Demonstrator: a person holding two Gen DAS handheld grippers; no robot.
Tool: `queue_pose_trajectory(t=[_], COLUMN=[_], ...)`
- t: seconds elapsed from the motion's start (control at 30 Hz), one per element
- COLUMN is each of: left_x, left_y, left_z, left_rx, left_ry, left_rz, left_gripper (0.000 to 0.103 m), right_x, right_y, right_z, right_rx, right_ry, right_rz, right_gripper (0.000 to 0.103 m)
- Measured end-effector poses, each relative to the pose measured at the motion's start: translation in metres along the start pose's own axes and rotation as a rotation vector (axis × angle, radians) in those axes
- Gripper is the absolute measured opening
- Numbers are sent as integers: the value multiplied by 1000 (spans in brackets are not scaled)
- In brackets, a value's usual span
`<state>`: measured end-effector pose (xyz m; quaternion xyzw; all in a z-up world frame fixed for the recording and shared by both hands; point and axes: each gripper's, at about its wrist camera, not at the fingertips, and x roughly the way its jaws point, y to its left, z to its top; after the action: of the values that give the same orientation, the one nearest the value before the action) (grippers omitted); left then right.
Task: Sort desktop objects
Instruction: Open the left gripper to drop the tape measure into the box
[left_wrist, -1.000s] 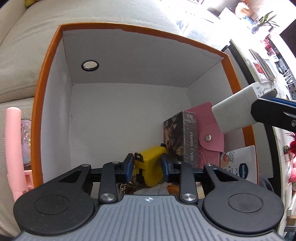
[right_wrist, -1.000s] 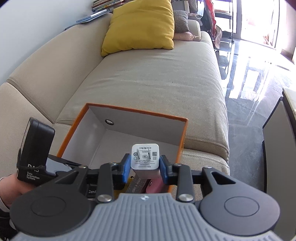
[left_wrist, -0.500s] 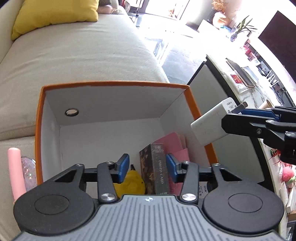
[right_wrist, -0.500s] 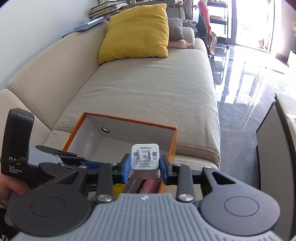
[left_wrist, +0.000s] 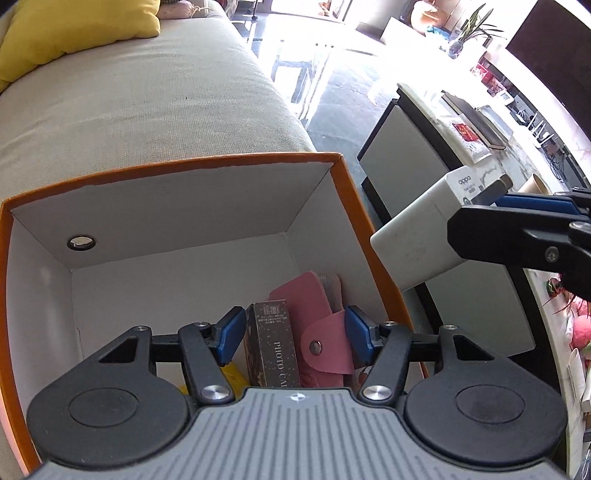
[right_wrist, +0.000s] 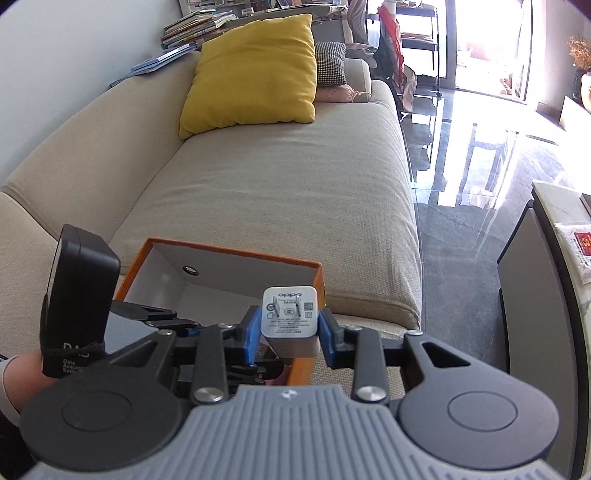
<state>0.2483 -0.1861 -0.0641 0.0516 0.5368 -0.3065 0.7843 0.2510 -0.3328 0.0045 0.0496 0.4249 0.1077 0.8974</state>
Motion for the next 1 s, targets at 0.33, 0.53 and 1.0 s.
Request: queue_pose_trajectory(t=[0.33, 0.53, 1.0], left_x=[5, 3, -4], left_y=[17, 31, 56], left_z=[-6, -10, -26], left_rx=[-95, -157, -275], left_ry=[13, 2, -46], left_rz=[-69, -97, -126], left_gripper=[66, 63, 61], right_x=[10, 19, 29], right_y=[-3, 8, 33], right_z=[3, 12, 10], right_rx=[-46, -208, -635], right_ry=[44, 98, 218], right_rz=[85, 111, 215], right_gripper=[35, 35, 35])
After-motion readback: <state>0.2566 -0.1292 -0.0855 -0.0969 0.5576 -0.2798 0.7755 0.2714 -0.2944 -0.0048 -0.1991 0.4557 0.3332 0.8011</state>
